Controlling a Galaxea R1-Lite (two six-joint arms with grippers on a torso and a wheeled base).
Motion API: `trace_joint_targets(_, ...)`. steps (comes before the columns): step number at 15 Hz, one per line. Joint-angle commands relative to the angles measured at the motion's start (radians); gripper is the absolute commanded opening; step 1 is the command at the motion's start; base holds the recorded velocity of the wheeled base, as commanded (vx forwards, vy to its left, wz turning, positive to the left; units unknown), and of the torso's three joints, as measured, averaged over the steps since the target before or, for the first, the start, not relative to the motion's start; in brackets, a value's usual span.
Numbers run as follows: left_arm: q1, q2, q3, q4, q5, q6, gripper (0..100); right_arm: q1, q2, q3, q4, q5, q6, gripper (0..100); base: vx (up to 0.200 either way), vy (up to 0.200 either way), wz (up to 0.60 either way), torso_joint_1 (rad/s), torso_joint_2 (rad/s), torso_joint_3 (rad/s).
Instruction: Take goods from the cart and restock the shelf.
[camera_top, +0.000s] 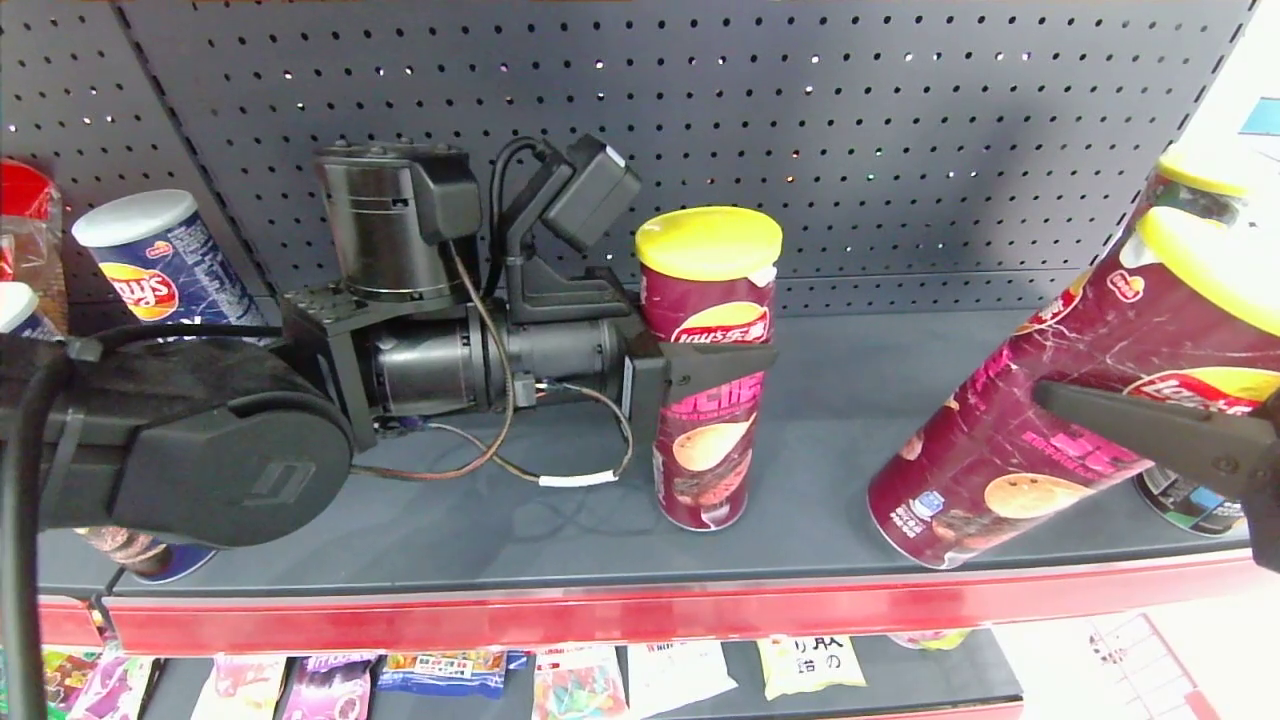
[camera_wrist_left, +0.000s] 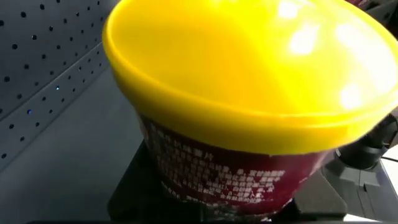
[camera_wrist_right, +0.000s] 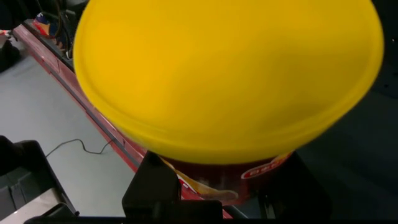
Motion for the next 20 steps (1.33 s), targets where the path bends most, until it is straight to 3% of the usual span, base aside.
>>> trace_joint_targets(1, -0.001, -0.014, 0.023, -0.004, 0.003, 0.001, 0, 0.0, 0.007, -0.008, -0.001, -0.001, 0.001, 0, 0.0, 0.0, 0.0, 0.0, 0.0, 0.0)
trace_joint_targets(7, -0.004, -0.022, 0.074, -0.036, -0.007, 0.001, 0, 0.0, 0.008, -0.009, -0.001, 0.0, 0.001, 0, 0.0, 0.0, 0.0, 0.0, 0.0, 0.0)
trace_joint_targets(11, -0.012, -0.052, 0.159, -0.079, -0.026, 0.013, 0, 0.0, 0.011, -0.012, -0.001, 0.0, 0.001, 0, 0.0, 0.0, 0.0, 0.0, 0.0, 0.0)
trace_joint_targets(20, -0.03, -0.063, 0.173, -0.077, -0.025, 0.012, 0, 0.002, 0.013, -0.012, -0.001, -0.001, 0.001, 0, 0.0, 0.0, 0.0, 0.0, 0.0, 0.0)
